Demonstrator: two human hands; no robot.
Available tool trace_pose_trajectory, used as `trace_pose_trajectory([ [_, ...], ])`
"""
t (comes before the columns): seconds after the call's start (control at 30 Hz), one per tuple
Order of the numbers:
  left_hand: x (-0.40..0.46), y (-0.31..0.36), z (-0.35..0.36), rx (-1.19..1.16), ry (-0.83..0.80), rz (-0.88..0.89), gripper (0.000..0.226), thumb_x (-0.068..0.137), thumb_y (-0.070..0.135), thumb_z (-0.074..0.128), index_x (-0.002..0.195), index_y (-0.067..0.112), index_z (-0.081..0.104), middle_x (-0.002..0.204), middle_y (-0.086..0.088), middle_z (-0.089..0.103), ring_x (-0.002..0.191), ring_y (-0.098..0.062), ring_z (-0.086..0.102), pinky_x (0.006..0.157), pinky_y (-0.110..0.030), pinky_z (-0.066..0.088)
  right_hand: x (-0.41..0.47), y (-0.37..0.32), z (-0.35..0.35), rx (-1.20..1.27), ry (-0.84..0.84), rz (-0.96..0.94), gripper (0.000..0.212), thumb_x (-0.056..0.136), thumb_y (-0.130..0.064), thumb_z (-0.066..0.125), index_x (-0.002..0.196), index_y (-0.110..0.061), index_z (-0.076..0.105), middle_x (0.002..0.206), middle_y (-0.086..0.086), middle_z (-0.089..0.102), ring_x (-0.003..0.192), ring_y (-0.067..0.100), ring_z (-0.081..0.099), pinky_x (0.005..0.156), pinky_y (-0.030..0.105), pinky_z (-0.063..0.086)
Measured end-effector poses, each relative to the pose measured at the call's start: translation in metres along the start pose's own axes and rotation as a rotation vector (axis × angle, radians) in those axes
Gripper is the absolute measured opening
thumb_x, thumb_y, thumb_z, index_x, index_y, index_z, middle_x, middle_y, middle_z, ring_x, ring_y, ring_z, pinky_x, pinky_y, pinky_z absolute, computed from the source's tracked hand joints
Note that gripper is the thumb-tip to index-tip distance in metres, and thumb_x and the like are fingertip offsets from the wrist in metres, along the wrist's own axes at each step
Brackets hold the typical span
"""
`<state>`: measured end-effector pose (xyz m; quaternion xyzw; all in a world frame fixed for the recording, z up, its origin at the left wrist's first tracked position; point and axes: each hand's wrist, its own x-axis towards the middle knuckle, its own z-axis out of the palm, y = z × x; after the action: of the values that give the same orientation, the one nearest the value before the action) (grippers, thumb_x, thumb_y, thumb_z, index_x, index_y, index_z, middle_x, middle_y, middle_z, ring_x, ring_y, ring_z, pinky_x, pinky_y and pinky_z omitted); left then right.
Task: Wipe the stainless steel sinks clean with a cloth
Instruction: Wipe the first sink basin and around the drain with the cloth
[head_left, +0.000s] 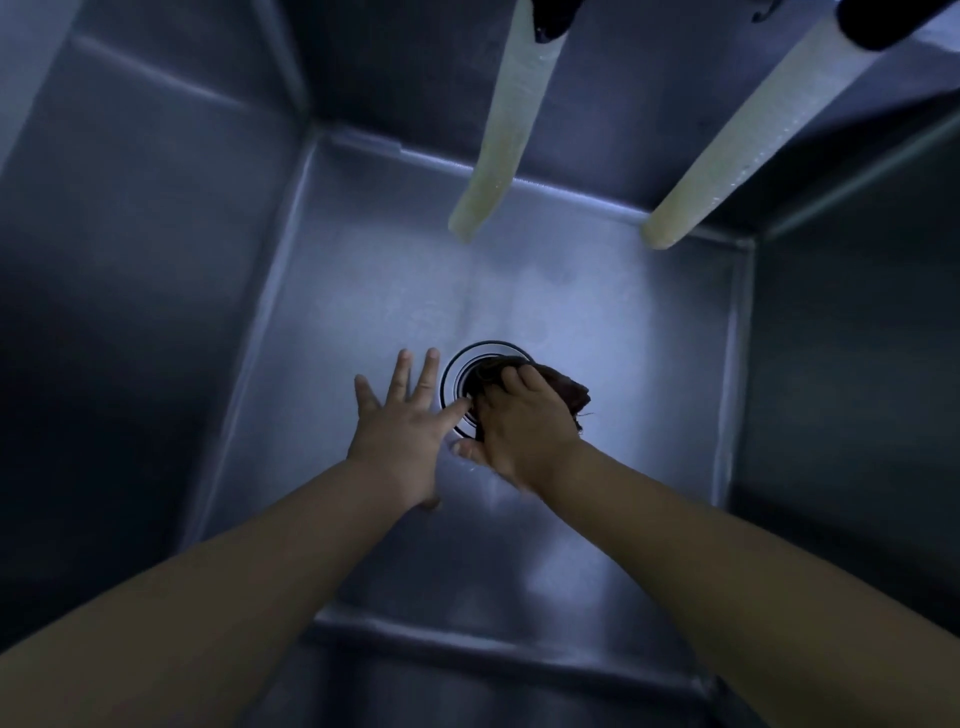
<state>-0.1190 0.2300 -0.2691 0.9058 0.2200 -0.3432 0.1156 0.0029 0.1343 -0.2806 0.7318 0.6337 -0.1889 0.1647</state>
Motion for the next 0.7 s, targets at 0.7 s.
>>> trace_pose_trajectory([
  [0.7,-0.003,0.002,0.0,-0.02,-0.009,-0.007,0.12,0.053,0.047,0.084,0.146,0.04,0.008,0.15,-0.007,-0.036,0.137,-0.034,-0.032,0.107,-0.067,0.0,-0.007,0.006,0.016,0.134,0.161,-0.007,0.052,0.098,-0.045,0.017,0.124,-0.022,0.056,0.125,-0.006,0.058,0.113,0.019,0.042,0.103,0.034,0.021],
])
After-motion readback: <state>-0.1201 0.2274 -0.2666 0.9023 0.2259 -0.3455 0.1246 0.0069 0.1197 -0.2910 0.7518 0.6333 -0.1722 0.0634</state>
